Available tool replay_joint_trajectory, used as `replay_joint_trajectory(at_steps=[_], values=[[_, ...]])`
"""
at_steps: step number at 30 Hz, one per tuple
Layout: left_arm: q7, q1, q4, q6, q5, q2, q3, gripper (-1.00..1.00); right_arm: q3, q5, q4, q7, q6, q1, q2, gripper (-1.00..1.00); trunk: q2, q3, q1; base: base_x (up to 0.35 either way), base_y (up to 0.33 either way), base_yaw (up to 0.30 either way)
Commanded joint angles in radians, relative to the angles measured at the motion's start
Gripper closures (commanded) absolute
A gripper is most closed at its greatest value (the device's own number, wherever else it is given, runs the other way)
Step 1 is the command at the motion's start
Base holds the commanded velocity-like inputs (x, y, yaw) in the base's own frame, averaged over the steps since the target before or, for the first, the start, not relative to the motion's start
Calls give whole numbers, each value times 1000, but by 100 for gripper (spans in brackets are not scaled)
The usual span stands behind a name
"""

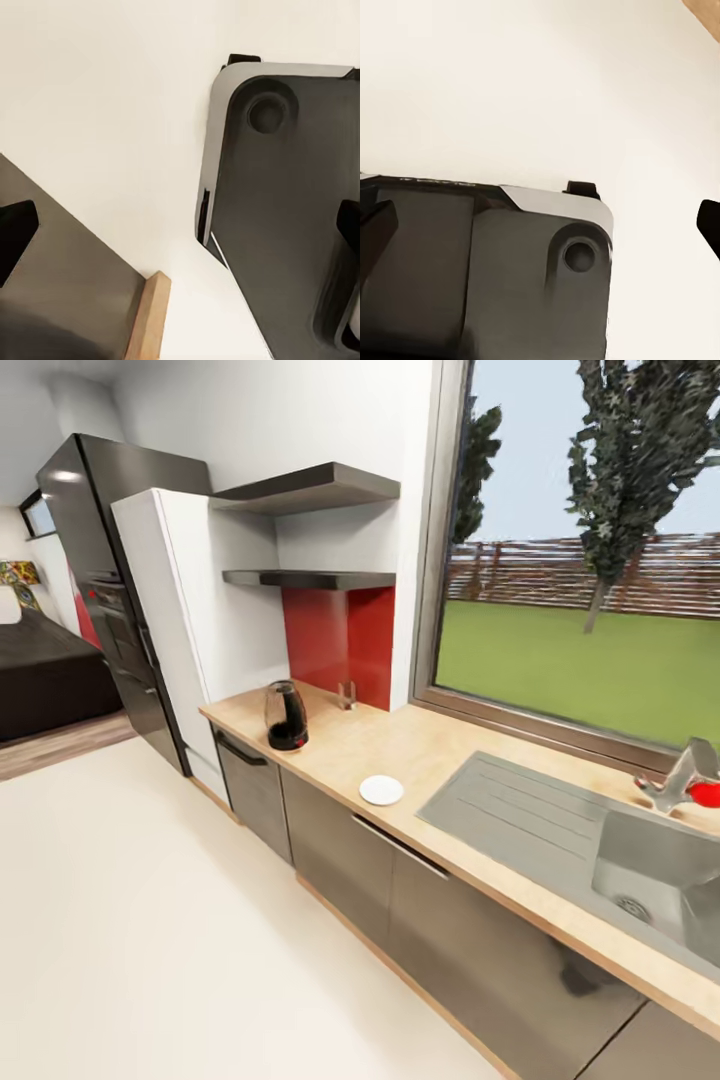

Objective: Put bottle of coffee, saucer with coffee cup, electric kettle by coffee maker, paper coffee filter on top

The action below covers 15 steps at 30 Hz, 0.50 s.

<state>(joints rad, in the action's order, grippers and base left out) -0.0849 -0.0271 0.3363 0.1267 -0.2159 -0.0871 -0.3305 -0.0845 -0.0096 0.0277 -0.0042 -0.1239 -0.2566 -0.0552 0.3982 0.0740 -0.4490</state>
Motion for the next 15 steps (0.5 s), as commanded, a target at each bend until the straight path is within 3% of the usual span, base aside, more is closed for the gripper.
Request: replay_joint_trajectory(at_steps=[1,15], values=[[-8,-1,4,7,-10,1,-9,-100,-8,-1,-2,0,-3,-1,0,-100,2,1,-1,240,259,248],[-7,-1,4,7,-11,0,-7,-100,-8,-1,-2,0,-3,-1,0,-100,2,-12,-1,233,280,248]])
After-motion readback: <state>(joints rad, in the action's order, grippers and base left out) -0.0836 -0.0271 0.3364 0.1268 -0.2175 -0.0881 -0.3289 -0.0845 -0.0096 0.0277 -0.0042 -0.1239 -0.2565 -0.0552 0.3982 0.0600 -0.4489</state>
